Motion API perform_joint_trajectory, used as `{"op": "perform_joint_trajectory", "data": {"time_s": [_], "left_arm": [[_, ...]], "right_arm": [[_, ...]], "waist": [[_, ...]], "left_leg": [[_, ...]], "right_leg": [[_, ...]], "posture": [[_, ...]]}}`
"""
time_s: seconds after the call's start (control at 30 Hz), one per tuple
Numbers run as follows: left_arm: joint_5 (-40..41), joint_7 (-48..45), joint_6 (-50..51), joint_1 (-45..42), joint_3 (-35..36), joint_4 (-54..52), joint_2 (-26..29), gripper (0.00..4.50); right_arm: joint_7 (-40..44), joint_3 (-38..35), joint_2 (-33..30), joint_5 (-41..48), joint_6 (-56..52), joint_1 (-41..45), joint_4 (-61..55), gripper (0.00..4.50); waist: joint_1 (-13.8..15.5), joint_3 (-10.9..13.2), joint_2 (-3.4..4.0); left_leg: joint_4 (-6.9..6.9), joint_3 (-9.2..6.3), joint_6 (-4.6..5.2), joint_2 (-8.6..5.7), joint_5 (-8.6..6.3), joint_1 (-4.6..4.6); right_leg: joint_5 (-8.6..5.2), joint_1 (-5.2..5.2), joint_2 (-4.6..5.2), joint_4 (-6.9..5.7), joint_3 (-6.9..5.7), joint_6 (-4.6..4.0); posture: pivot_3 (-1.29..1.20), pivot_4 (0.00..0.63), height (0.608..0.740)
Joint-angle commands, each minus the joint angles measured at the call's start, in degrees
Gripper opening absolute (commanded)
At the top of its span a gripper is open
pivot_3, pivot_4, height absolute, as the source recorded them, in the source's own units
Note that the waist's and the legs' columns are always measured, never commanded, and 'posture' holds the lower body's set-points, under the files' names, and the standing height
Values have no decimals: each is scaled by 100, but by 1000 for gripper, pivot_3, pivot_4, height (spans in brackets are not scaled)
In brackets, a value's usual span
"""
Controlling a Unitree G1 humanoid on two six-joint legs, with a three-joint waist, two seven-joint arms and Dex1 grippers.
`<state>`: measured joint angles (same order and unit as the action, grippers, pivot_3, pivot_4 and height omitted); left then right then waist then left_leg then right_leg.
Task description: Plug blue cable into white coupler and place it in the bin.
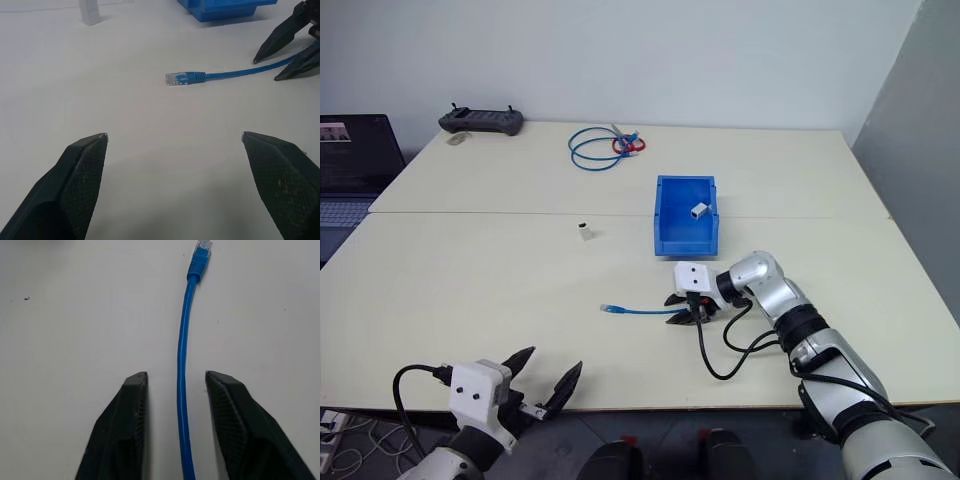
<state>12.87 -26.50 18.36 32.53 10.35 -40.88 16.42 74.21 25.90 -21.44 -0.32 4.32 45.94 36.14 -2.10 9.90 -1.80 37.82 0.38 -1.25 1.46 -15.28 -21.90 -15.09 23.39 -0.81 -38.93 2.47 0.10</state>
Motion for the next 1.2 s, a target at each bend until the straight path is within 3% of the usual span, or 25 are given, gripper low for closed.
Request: {"op": "perform_joint_trajectory", "data": {"time_s": [0.03, 0.1, 0.17, 0.33, 0.5, 0.77, 0.9, 0.93, 1.2], "left_arm": [[328, -489, 118, -882, 290, 478, 672, 4500], [528, -943, 171, -1491, 302, 943, 1220, 4500], [699, -1703, 188, -2328, 140, 1675, 1827, 4500], [506, -3494, -186, -4195, -836, 3693, 2622, 4500], [-318, -5075, -1459, -6278, -2175, 6312, 2290, 4500], [-1271, -6131, -3348, -7837, -2928, 9346, 1648, 4500], [-1602, -6580, -3794, -8204, -3117, 10107, 1839, 4020], [-1648, -6597, -3887, -8276, -3175, 10254, 1907, 3686], [-1683, -6600, -4187, -8438, -3710, 10685, 2147, 2247]], "right_arm": [[210, -288, -411, 329, -915, -525, -1251, 2837], [-27, -597, -605, 571, -1529, -846, -2174, 3328], [-374, -1075, -809, 959, -2338, -1242, -3237, 3865], [-1089, -1920, -1207, 1536, -3642, -2158, -5201, 3865], [-1820, -2542, -1486, 1834, -4422, -3335, -6553, 3865], [-2745, -3140, -1478, 2003, -4887, -4445, -7417, 3865], [-2993, -3420, -1511, 2223, -5124, -4790, -7810, 3910], [-3050, -3475, -1512, 2264, -5164, -4849, -7868, 3910], [-3334, -3522, -1546, 2475, -5235, -4943, -7905, 3910]], "waist": [[59, 2, 51], [118, 5, 112], [176, 11, 98], [53, 17, 88], [55, 31, 55], [45, 30, 28], [19, 25, 22], [0, 23, 19], [-134, 17, 12]], "left_leg": [[-5, -1, 1, 1, 0, 0], [-20, -16, 1, -4, -1, -8], [-21, -26, 1, -1, 0, -22], [-14, -35, -3, 16, -2, -12], [6, -27, -4, 0, -2, -24], [23, -9, -2, -7, -2, -53], [22, -15, -2, -3, -2, -52], [21, -14, -2, -2, -2, -50], [11, -11, -1, 16, -2, -2]], "right_leg": [[-2, -1, -2, 2, -1, -4], [-17, 10, -2, -4, -16, -15], [-26, 17, -9, -18, -45, -30], [-25, 7, -22, -15, -35, -29], [-16, 2, -33, -8, -44, -12], [-1, 19, -37, -1, -22, 16], [-1, 18, -41, -2, -19, 16], [-1, 18, -44, -2, -16, 16], [-1, -5, -62, -6, -2, 16]], "posture": [[0, 150, 740], [0, 150, 740], [0, 150, 740], [0, 150, 740], [0, 150, 740], [0, 150, 740], [0, 150, 740], [0, 150, 740], [0, 150, 740]]}}
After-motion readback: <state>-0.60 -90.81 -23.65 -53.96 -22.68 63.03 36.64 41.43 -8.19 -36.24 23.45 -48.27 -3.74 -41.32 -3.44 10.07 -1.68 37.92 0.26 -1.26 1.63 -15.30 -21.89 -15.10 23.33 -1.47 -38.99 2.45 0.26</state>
